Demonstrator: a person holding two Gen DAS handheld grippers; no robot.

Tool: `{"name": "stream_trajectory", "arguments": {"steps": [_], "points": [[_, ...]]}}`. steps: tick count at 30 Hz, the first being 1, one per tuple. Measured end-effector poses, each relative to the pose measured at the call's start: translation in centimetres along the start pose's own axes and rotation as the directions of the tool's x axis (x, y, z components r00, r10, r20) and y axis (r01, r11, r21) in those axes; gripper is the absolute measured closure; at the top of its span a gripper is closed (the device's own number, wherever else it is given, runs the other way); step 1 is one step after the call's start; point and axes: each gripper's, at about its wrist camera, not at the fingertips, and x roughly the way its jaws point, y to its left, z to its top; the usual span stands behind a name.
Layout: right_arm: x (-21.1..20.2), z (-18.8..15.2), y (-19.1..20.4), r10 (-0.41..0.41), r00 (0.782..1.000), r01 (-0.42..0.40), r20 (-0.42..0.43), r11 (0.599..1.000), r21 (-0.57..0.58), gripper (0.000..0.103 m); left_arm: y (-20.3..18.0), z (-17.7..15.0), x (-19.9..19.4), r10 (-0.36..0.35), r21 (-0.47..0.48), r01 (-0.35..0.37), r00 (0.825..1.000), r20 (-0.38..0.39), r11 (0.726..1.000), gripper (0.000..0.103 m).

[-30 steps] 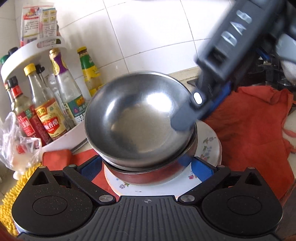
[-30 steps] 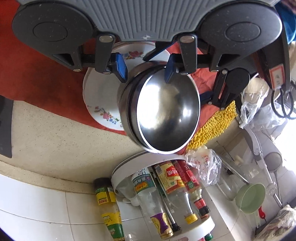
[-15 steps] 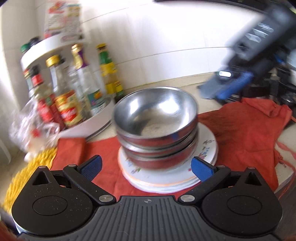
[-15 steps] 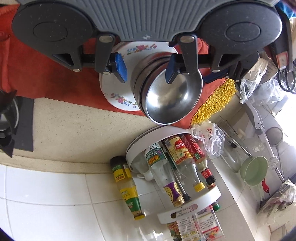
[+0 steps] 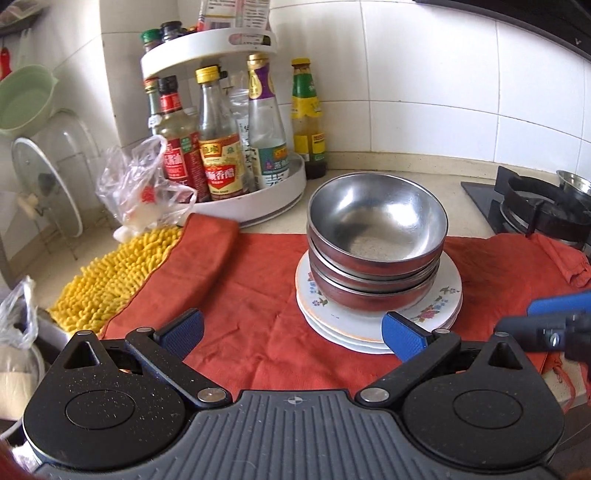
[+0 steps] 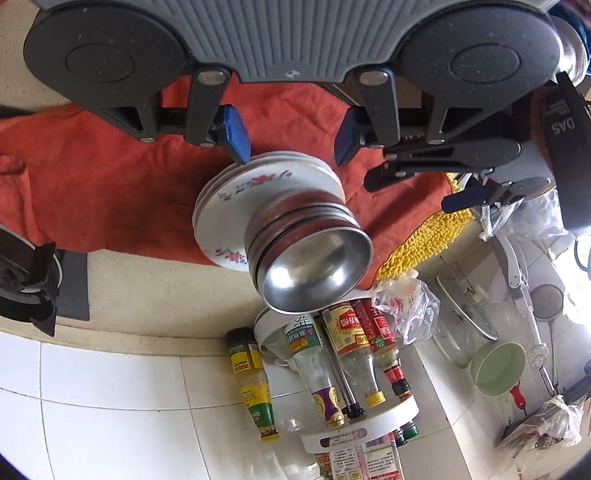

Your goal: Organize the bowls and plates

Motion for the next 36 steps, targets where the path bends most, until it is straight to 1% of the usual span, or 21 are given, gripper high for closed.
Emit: {"name": "stream_trajectory", "arguments": {"steps": [3, 5, 7, 15, 19, 23, 32, 36], "points": [[-0.5, -0.4, 0.3, -0.024, 1.0, 0.024, 0.01, 1.0, -0.005, 0.051, -0.1, 0.1, -0.3, 0.019, -0.018, -0.02, 1.0, -0.02, 1.0, 0.0], [-0.7, -0.5, 0.1, -0.029, 0.999, 0.028, 0.015, 0.999, 0.015, 0.05, -0.2, 0.0, -0.4, 0.021, -0.021, -0.021, 0.999, -0.036, 1.0, 0.0], [-0.7, -0.4, -0.1, -0.054, 0.998, 0.053, 0.021, 0.998, 0.022, 0.05, -0.3, 0.0, -0.3, 0.017, -0.021, -0.018, 0.999, -0.05, 1.0, 0.0], [0.6, -0.5, -0.5, -0.151, 0.989, 0.15, 0.009, 0.986, 0.079, 0.049, -0.6, 0.0, -0.4, 0.008, -0.01, -0.008, 0.998, -0.06, 1.0, 0.0], [0.9, -0.7, 0.3, -0.181, 0.983, 0.18, 0.006, 0.98, 0.09, 0.048, -0.5, -0.1, -0.6, -0.003, -0.001, 0.003, 0.998, -0.063, 1.0, 0.0], [0.9, -0.8, 1.2, -0.236, 0.971, 0.234, 0.023, 0.969, 0.086, 0.045, -0.1, 0.1, -0.9, -0.012, 0.004, 0.013, 0.998, -0.062, 1.0, 0.0], [0.6, -1.4, 2.4, -0.276, 0.961, 0.273, 0.012, 0.955, 0.113, 0.043, 0.2, -0.3, -1.5, -0.017, 0.027, 0.019, 0.998, -0.065, 0.999, 0.0], [0.3, -1.5, 3.0, -0.293, 0.956, 0.29, 0.012, 0.95, 0.116, 0.043, 0.6, -0.4, -1.8, -0.02, 0.019, 0.021, 0.997, -0.072, 1.0, 0.0]]}}
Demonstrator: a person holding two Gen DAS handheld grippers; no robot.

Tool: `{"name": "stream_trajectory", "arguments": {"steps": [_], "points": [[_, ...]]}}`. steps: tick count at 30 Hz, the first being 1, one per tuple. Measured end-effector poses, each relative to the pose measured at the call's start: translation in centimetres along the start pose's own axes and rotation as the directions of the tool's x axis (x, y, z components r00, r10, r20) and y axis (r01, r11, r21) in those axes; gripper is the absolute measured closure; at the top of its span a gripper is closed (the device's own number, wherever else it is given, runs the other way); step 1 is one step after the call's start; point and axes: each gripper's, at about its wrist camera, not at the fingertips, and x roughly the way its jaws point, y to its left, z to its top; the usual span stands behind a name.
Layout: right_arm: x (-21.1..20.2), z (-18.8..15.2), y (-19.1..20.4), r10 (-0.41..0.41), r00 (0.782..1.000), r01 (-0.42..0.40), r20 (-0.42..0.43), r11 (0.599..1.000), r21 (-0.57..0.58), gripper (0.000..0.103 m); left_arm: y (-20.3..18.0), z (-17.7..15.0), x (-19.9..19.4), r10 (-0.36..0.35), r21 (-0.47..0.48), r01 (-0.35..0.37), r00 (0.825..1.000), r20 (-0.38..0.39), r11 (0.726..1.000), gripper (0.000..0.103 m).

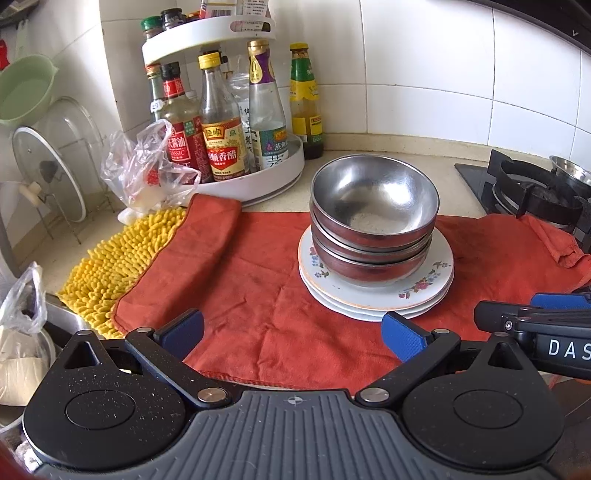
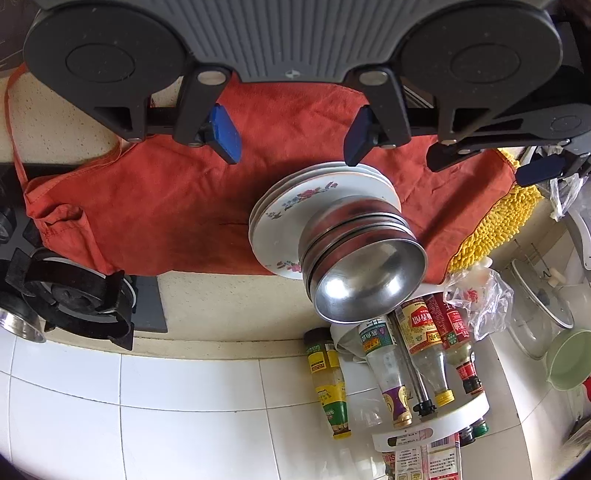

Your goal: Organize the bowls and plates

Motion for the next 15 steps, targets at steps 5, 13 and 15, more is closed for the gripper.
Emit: {"name": "stream_trajectory", "arguments": {"steps": [5, 13, 15], "points": [[-0.3, -0.2, 0.4, -0.006, 1.0, 0.006, -0.004, 1.0, 0.002, 0.043, 0.5, -0.3, -0.3, 0.003, -0.005, -0.003, 1.0, -0.005, 1.0, 0.0], [-0.7, -0.5, 1.0, -0.014, 1.0, 0.014, -0.006, 1.0, -0.001, 0.043, 1.0, -0.7, -0.8, 0.004, -0.014, -0.004, 1.0, -0.005, 1.0, 0.0], [-0.9, -0.6, 1.1, -0.014, 1.0, 0.014, -0.003, 1.0, -0.001, 0.043, 1.1, -0.7, -0.9, 0.001, -0.015, -0.001, 1.0, -0.002, 1.0, 0.0]]}}
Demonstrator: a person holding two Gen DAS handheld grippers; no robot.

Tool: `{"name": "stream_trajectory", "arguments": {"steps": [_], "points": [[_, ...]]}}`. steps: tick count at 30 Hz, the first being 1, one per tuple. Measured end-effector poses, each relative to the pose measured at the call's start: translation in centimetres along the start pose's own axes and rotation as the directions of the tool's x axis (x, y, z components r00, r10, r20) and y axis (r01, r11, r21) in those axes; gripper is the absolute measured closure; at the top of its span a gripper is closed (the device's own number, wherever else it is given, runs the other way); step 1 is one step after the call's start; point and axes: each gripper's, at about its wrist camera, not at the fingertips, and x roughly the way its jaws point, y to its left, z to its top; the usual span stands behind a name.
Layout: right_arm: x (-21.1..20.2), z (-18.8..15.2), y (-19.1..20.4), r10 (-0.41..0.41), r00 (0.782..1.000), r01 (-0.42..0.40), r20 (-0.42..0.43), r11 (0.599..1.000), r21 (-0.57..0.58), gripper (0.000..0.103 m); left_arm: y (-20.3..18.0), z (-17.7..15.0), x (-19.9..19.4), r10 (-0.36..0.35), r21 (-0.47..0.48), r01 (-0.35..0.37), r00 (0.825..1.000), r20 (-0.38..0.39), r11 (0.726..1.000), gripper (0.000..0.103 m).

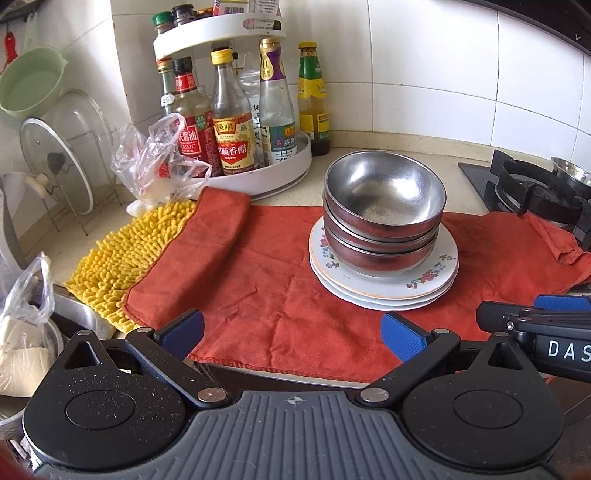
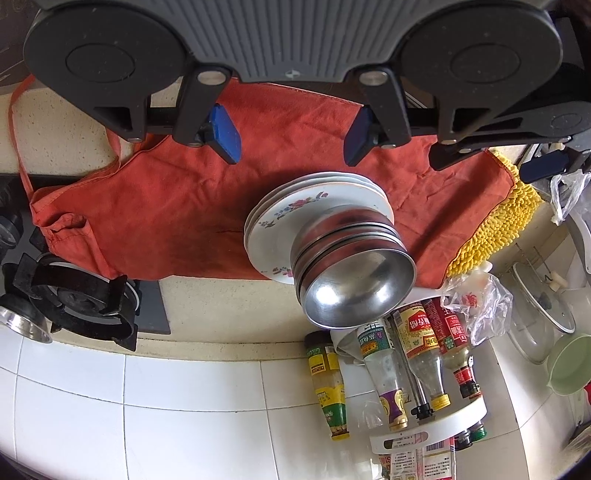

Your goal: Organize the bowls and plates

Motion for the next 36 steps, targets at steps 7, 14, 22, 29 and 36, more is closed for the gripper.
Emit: {"name": "stream_trajectory", "arguments": {"steps": [7, 14, 22, 29, 36], "points": [[-0.5, 0.0, 0.1, -0.005, 1.0, 0.005, 0.009, 1.0, 0.0, 0.043, 0.1, 0.0, -0.4, -0.004, -0.002, 0.004, 1.0, 0.009, 1.0, 0.0], [-1.0, -0.1, 0.1, -0.008, 1.0, 0.008, 0.018, 1.0, 0.0, 0.043, 0.3, -0.1, -0.9, -0.013, -0.002, 0.013, 1.0, 0.017, 1.0, 0.001], [-2.0, 0.0, 0.6, -0.011, 0.999, 0.011, 0.046, 1.0, -0.016, 0.043, 0.6, 0.1, -2.1, 0.0, 0.008, 0.0, 0.998, 0.055, 1.0, 0.001], [-2.8, 0.0, 0.8, -0.016, 0.998, 0.018, 0.06, 0.999, -0.027, 0.043, 1.1, 0.1, -2.4, -0.075, -0.005, 0.075, 0.996, 0.052, 0.997, 0.007], [-3.3, -0.5, 0.5, -0.034, 0.998, 0.035, 0.059, 0.999, -0.018, 0.043, 0.8, -0.1, -2.3, -0.114, 0.004, 0.114, 0.992, 0.043, 0.993, 0.008]]}}
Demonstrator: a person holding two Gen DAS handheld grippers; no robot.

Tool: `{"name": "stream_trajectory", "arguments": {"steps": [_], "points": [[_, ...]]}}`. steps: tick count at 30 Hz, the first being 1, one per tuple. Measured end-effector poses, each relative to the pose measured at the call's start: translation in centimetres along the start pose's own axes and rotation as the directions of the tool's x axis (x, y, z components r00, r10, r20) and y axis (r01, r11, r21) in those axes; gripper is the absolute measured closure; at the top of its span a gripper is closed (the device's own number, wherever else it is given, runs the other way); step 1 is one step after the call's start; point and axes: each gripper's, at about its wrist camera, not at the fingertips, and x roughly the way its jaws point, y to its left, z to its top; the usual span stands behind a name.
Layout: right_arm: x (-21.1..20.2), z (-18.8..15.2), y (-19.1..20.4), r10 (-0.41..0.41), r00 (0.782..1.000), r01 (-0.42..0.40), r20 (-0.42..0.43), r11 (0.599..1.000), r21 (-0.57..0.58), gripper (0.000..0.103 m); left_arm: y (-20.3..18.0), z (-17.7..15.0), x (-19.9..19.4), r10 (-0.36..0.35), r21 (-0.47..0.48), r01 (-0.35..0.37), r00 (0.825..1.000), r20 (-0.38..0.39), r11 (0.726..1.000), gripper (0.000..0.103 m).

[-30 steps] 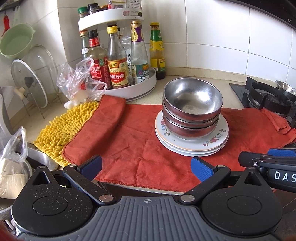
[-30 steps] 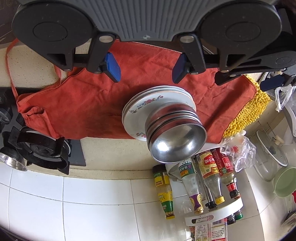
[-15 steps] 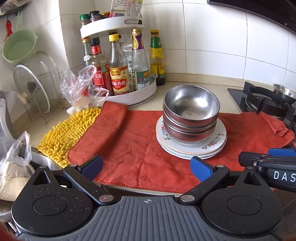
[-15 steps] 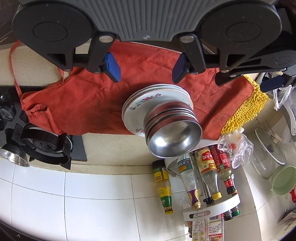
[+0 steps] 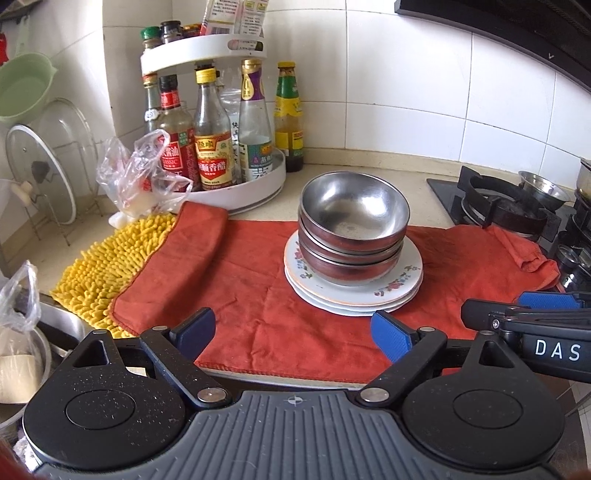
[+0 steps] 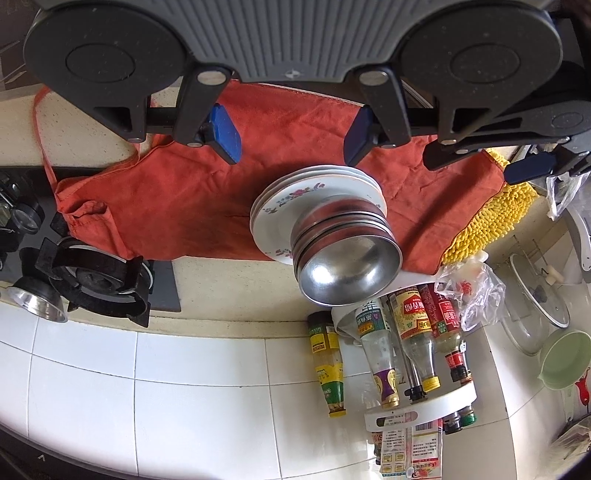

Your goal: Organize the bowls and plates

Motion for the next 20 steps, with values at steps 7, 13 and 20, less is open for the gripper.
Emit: {"name": "stream_trajectory", "arguments": {"steps": [7, 13, 20], "points": [[-0.7, -0.2, -0.3, 0.001, 1.0, -0.001, 0.019, 1.0, 0.013, 0.043, 0.1, -0.3, -0.5, -0.017, -0.017, 0.017, 0.999, 0.032, 1.0, 0.004], [-0.9, -0.2, -0.3, 0.009, 0.999, -0.01, 0.03, 1.0, 0.012, 0.043, 0.6, -0.3, -0.1, -0.036, -0.049, 0.037, 0.999, 0.027, 0.998, 0.0], [-1.1, 0.0, -0.5, 0.042, 0.998, -0.043, 0.035, 0.999, 0.024, 0.042, 0.4, -0.4, -1.1, -0.012, 0.014, 0.01, 0.991, 0.131, 1.0, 0.0]]}}
